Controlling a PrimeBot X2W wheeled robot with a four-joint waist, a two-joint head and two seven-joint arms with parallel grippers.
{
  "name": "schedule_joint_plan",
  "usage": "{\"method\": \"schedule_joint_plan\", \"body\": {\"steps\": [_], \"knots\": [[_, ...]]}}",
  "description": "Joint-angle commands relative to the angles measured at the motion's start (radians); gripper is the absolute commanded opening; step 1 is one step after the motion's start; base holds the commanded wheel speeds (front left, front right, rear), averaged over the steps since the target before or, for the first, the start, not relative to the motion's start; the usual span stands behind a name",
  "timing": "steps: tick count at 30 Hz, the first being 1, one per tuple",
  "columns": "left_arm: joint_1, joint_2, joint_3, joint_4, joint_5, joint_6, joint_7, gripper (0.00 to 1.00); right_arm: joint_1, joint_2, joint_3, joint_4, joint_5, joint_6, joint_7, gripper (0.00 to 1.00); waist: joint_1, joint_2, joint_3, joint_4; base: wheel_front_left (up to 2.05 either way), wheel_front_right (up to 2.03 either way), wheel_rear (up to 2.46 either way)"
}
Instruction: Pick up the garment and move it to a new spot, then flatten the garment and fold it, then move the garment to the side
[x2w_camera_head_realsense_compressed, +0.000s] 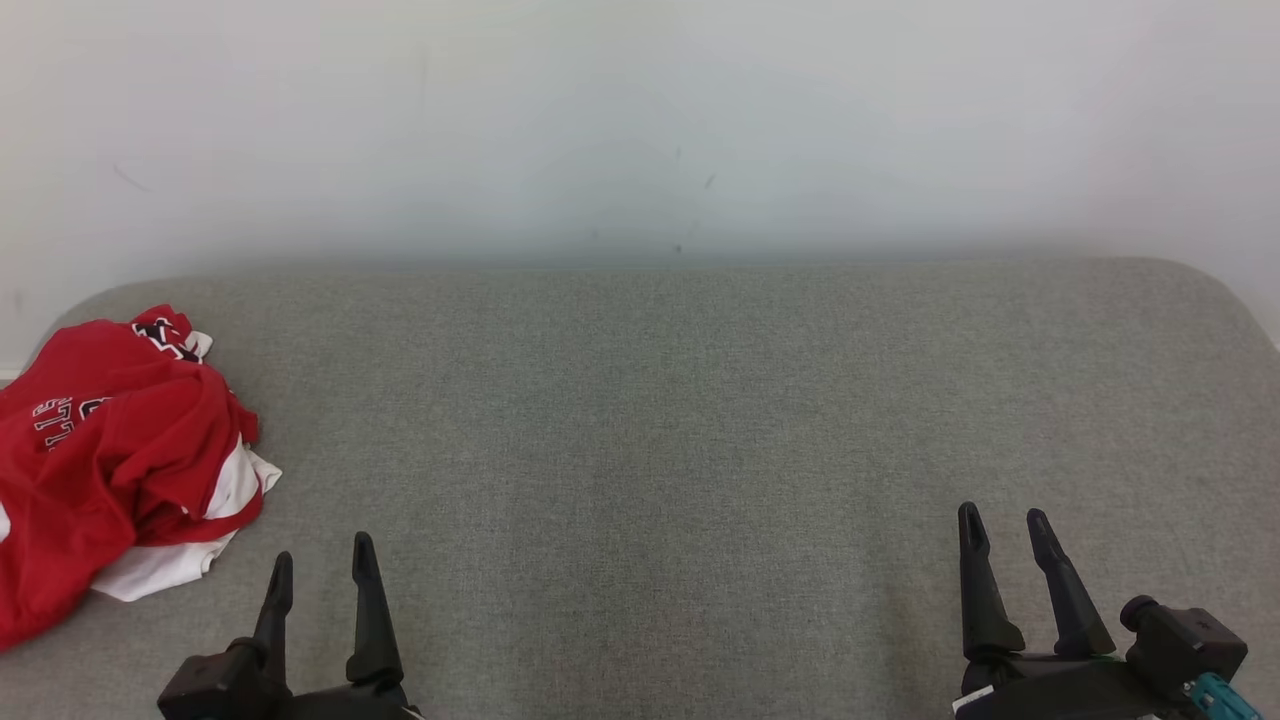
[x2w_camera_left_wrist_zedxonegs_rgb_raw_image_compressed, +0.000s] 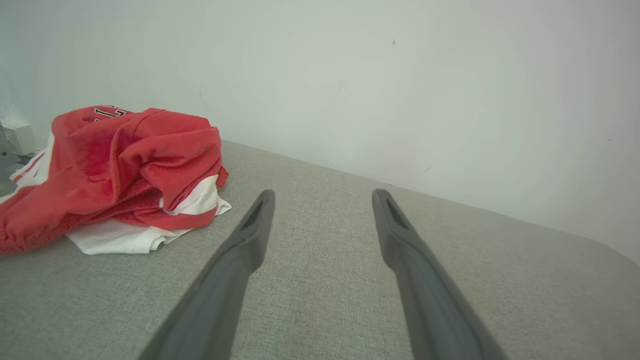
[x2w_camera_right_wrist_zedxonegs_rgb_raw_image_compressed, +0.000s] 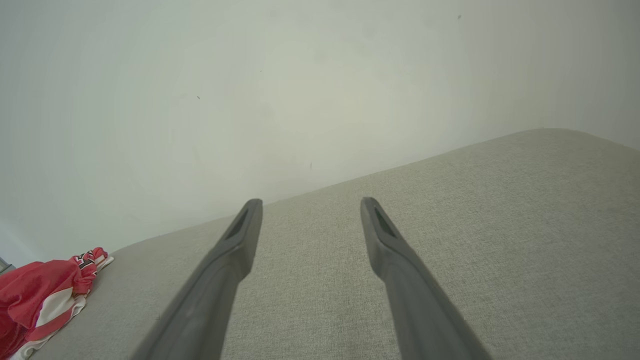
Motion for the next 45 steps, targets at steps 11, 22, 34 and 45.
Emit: {"method": "schedule_joint_plan", "body": {"steps": [11, 22, 34, 45], "knots": [[-0.008, 0.047, -0.015, -0.019, 0.079, -0.068, -0.034, 1.00, 0.003, -0.005, -0.001, 0.006, -0.091, 0.006, -0.033, 1.00, 0.0000, 0.0000, -0.007, 0.002, 0.00, 0.00, 0.00], [-0.007, 0.075, -0.020, 0.046, 0.172, -0.026, 0.061, 1.00, 0.011, -0.004, 0.003, 0.011, -0.160, 0.006, -0.045, 1.00, 0.0000, 0.0000, -0.012, 0.004, 0.00, 0.00, 0.00], [0.008, 0.086, -0.036, -0.015, 0.249, 0.009, 0.121, 1.00, 0.020, -0.005, 0.012, 0.004, -0.227, 0.006, -0.032, 1.00, 0.0000, 0.0000, -0.023, 0.007, 0.00, 0.00, 0.00], [0.040, 0.091, -0.043, -0.088, 0.247, 0.022, 0.229, 1.00, 0.028, -0.004, 0.001, -0.050, -0.229, 0.007, 0.092, 1.00, 0.0000, 0.0000, -0.030, 0.005, 0.00, 0.00, 0.00]]}}
